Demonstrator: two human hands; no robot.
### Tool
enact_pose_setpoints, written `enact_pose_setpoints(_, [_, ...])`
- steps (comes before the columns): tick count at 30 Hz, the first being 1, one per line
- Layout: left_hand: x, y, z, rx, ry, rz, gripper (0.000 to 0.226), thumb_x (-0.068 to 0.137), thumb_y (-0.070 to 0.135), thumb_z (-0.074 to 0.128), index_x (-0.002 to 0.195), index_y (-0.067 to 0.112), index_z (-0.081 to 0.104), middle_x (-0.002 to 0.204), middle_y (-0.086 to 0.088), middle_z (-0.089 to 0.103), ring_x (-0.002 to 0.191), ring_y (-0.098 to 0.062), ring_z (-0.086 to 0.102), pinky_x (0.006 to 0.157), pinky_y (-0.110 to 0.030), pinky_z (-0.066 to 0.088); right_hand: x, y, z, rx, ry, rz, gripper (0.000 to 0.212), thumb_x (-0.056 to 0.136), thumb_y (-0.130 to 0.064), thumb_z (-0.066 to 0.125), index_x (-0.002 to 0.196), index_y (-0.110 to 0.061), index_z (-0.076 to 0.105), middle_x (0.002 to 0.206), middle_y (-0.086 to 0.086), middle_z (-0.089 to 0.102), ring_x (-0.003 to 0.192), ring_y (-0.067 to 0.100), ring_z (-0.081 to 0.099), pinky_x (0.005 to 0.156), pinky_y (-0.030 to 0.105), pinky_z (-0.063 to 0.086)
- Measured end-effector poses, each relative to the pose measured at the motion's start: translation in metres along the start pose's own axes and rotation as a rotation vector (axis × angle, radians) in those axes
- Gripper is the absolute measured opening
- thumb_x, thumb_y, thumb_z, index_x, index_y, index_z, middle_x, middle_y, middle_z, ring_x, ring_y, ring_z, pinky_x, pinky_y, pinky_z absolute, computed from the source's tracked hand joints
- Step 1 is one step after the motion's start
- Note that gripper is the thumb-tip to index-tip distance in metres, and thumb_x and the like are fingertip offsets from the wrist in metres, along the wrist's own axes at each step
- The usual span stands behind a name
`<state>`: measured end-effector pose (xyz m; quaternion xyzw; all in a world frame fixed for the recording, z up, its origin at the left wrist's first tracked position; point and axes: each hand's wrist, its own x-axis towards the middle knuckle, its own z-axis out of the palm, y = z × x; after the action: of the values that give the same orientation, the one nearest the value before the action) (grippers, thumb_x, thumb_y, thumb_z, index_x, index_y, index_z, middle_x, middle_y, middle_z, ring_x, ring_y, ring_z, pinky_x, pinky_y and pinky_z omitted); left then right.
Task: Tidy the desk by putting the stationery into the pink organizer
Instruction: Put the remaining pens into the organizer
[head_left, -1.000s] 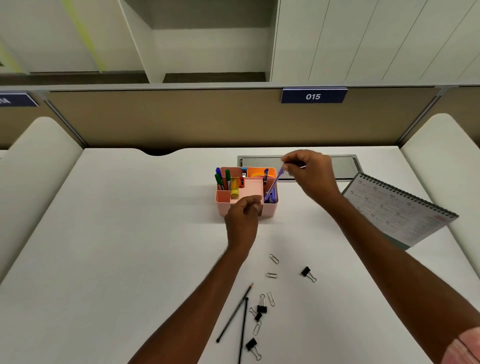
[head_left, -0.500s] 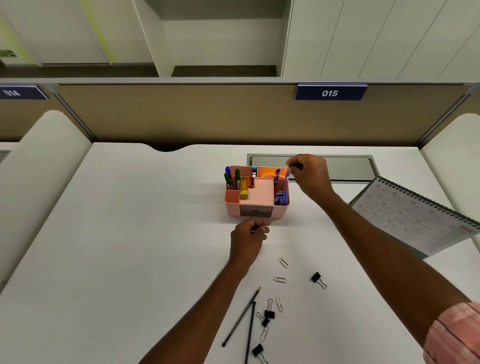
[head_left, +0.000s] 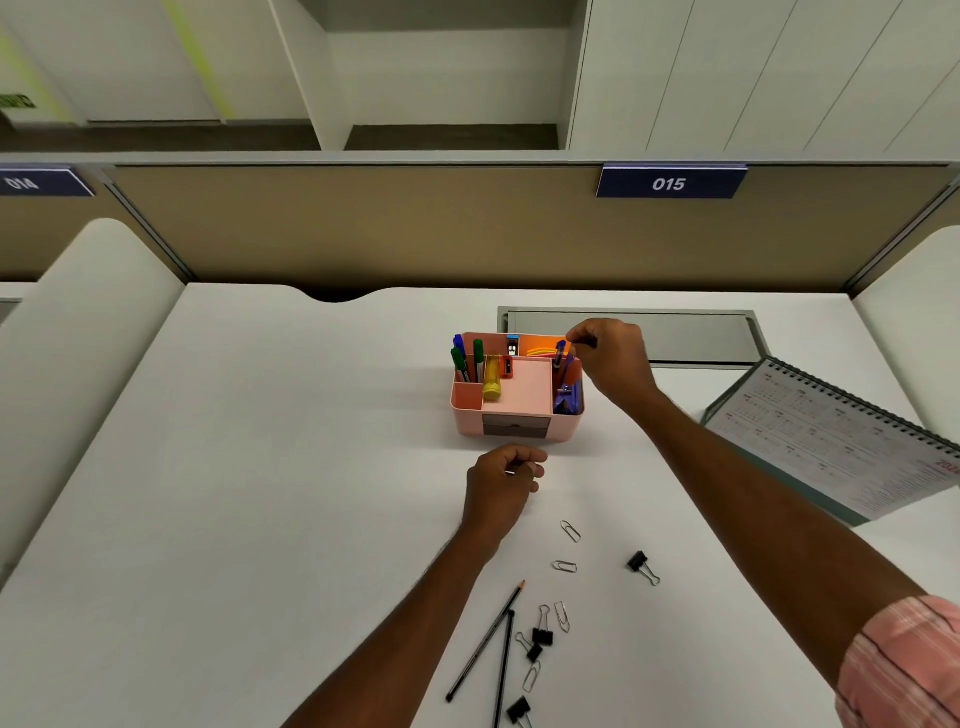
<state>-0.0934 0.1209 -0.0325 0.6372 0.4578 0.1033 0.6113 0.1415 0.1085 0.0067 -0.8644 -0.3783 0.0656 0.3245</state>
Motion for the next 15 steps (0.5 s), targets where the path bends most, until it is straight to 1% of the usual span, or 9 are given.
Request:
enact_pose_setpoints(8, [0.0023, -0.0018, -0.0012, 0.008, 0.005, -0.005, 0.020, 0.103, 0.018, 0.058, 0.110, 0.022, 0.076, 0.102, 0.004, 0.077, 0.088, -0.014, 0.073, 0.070, -0.017, 0.056, 0.0019, -0.0022, 0.0017, -0.015, -0.021, -0.019, 0.015, 0.099, -0.009, 0.061, 0.102, -0.010, 0.076, 0.101, 0.006, 0.077, 0.088, 0.012, 0.067, 0.073, 0.026, 0.055])
enact_pose_setpoints(11, [0.0023, -0.0021, -0.0001, 0.011, 0.002, -0.008, 0.019, 0.104, 0.018, 0.058, 0.108, 0.024, 0.076, 0.100, 0.006, 0.076, 0.087, -0.013, 0.073, 0.070, -0.016, 0.056, 0.0021, -0.0037, 0.0029, -0.037, -0.037, -0.032, 0.015, 0.099, -0.007, 0.062, 0.105, -0.009, 0.075, 0.104, 0.007, 0.077, 0.092, 0.017, 0.068, 0.078, 0.031, 0.059])
enact_pose_setpoints(15, [0.0021, -0.0021, 0.0008, 0.013, 0.001, -0.008, 0.019, 0.104, 0.019, 0.058, 0.108, 0.025, 0.075, 0.100, 0.006, 0.076, 0.087, -0.013, 0.073, 0.071, -0.016, 0.057, 0.0026, -0.0030, 0.0027, -0.044, -0.029, -0.033, 0.016, 0.098, -0.006, 0.062, 0.108, -0.007, 0.075, 0.105, 0.010, 0.077, 0.093, 0.021, 0.070, 0.080, 0.034, 0.060])
